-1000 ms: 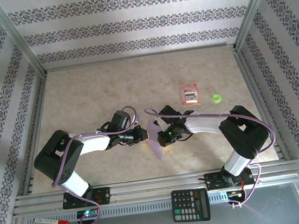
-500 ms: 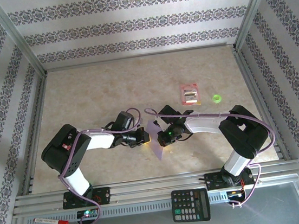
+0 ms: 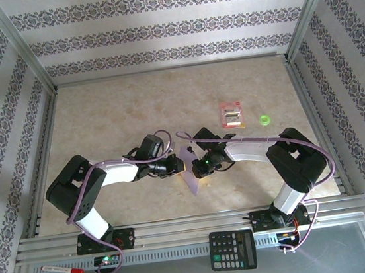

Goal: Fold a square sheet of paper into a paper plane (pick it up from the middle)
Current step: Third fold the triangle at the center of the table.

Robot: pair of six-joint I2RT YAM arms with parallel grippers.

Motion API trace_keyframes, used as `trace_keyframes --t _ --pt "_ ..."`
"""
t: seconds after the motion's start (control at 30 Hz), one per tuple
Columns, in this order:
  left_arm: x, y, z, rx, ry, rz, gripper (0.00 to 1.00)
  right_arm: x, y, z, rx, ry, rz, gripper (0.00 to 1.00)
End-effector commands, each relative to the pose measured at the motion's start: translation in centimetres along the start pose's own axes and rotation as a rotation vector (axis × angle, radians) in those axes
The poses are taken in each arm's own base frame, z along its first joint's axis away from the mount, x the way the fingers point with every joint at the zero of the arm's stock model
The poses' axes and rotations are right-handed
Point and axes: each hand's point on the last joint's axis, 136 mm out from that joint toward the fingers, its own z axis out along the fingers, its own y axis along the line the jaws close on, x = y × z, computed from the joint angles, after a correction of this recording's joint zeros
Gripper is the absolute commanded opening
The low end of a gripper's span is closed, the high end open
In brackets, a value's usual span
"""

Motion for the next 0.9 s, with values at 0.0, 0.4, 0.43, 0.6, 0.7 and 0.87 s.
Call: trace_keyframes --t 0.0,0.4,0.43,0.6,0.7,0.87 --pt "0.3 0.0 0.6 0.007 0.025 -0.011 0.12 2.7 -3.3 1.4 0.121 0.095 0.03 0.0" --pt "1.8 3.8 2.0 -0.09 0.073 -0.055 0.03 2.2 -3.3 0.7 0.128 0.082 0.014 0.0" --pt "2.0 4.2 2.0 -0.1 0.076 -0.055 0.02 1.9 -3.2 0.4 0.131 0.075 0.009 0.0" --pt "3.0 5.9 1.8 -0.153 0.089 -0.067 0.0 0.3 -2.6 -1.5 0.122 0.028 -0.017 0.09" --pt "3.2 6.3 1.7 -0.173 0.09 -0.07 0.0 -0.3 -2.4 -3.1 0.129 -0.003 -0.03 0.16" --pt "3.1 6.5 1.7 -0.182 0.088 -0.069 0.0 -0.2 0.1 -5.2 0.032 -0.075 -0.035 0.19"
